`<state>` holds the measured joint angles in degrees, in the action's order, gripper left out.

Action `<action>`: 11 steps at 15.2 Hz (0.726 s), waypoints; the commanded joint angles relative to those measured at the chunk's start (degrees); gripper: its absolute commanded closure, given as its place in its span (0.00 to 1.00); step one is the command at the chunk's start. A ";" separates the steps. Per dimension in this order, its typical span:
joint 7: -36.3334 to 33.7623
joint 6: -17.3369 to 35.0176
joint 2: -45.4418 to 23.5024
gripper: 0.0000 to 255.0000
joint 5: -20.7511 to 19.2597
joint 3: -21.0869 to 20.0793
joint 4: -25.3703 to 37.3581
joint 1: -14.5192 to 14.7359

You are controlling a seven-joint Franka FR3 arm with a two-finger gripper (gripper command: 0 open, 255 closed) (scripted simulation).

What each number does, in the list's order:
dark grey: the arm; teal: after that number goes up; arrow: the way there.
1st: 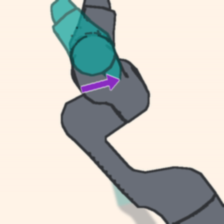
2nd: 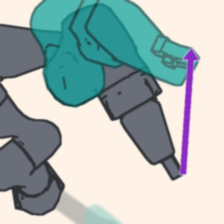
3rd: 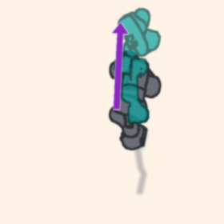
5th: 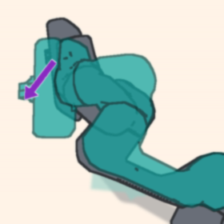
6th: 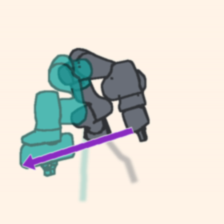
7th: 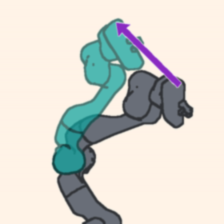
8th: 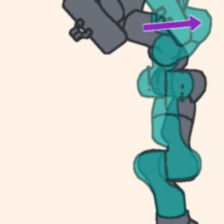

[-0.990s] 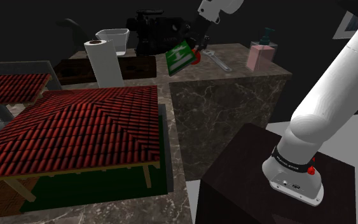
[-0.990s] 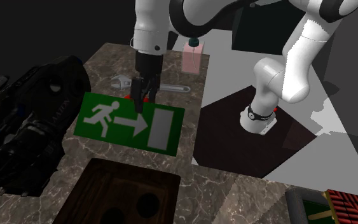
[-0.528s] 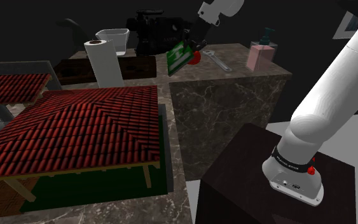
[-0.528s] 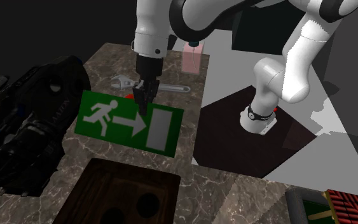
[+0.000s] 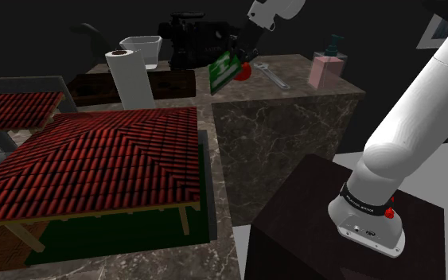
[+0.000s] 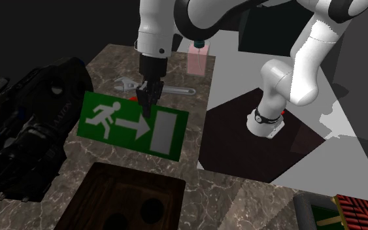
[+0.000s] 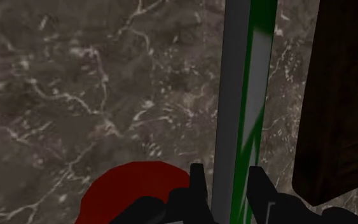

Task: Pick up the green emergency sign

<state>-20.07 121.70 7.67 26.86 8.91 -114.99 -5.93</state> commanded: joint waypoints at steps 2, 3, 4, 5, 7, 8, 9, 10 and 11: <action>-0.95 -1.94 0.02 1.00 -0.57 -0.02 1.65 -0.05; -1.29 -2.61 0.08 1.00 -0.76 -0.01 2.32 -0.08; -1.62 -3.29 0.13 1.00 -0.93 -0.01 3.01 -0.11; -1.94 -3.97 0.16 1.00 -1.10 0.00 3.71 -0.14; -2.58 -5.33 0.20 1.00 -1.42 0.03 5.15 -0.20; -2.90 -6.02 0.20 1.00 -1.57 0.04 5.89 -0.23; -3.20 -6.71 0.19 1.00 -1.71 0.06 6.64 -0.25; -3.51 -7.40 0.16 1.00 -1.84 0.08 7.41 -0.28; -3.81 -8.10 0.13 1.00 -1.97 0.10 8.19 -0.30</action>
<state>-23.66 114.29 8.04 24.97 8.94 -107.79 -6.19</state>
